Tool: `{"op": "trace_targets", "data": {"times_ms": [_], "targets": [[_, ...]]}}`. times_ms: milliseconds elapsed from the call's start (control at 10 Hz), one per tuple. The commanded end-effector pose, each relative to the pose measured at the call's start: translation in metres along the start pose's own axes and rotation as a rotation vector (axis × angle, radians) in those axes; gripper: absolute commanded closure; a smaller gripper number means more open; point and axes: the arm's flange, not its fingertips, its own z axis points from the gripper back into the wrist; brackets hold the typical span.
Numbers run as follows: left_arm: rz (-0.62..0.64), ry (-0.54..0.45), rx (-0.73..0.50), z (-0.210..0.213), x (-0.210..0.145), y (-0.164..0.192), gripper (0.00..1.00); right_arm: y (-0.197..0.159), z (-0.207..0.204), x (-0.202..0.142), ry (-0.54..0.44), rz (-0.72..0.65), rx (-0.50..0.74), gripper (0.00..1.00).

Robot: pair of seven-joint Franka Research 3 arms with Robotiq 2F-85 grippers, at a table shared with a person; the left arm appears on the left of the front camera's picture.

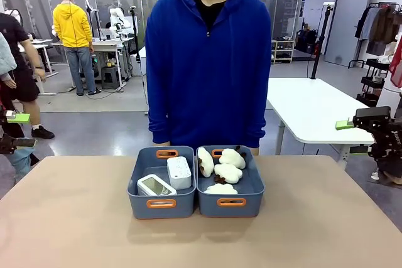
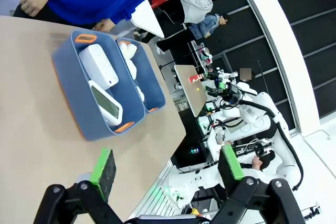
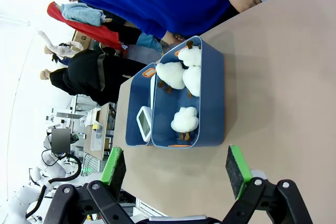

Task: Sort the digital clocks into the basket.
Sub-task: Pick up the Digital clock from the table and place it into the empty Plastic storage basket.

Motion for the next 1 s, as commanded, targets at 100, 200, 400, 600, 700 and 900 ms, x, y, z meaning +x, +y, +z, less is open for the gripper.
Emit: {"op": "trace_targets", "data": {"times_ms": [100, 200, 400, 600, 700, 900], "targets": [[0.016, 0.016, -0.001, 0.0010, 0.0007, -0.0022, 0.00, 0.0004, 0.0000, 0.0007, -0.011, 0.004, 0.005, 0.02], [0.016, 0.016, -0.001, 0.0010, 0.0007, -0.0022, 0.00, 0.0004, 0.0000, 0.0007, -0.011, 0.004, 0.005, 0.02], [0.016, 0.016, -0.001, 0.0010, 0.0007, -0.0022, 0.00, 0.0004, 0.0000, 0.0007, -0.011, 0.004, 0.005, 0.02], [0.016, 0.016, -0.001, 0.0010, 0.0007, -0.0022, 0.00, 0.0004, 0.0000, 0.0007, -0.011, 0.004, 0.005, 0.02], [0.016, 0.016, -0.001, 0.0010, 0.0007, -0.0022, 0.00, 0.0004, 0.0000, 0.0007, -0.011, 0.004, 0.005, 0.02], [0.016, 0.016, -0.001, 0.0010, 0.0007, -0.0022, 0.00, 0.0004, 0.0000, 0.0007, -0.011, 0.004, 0.005, 0.02]]}}
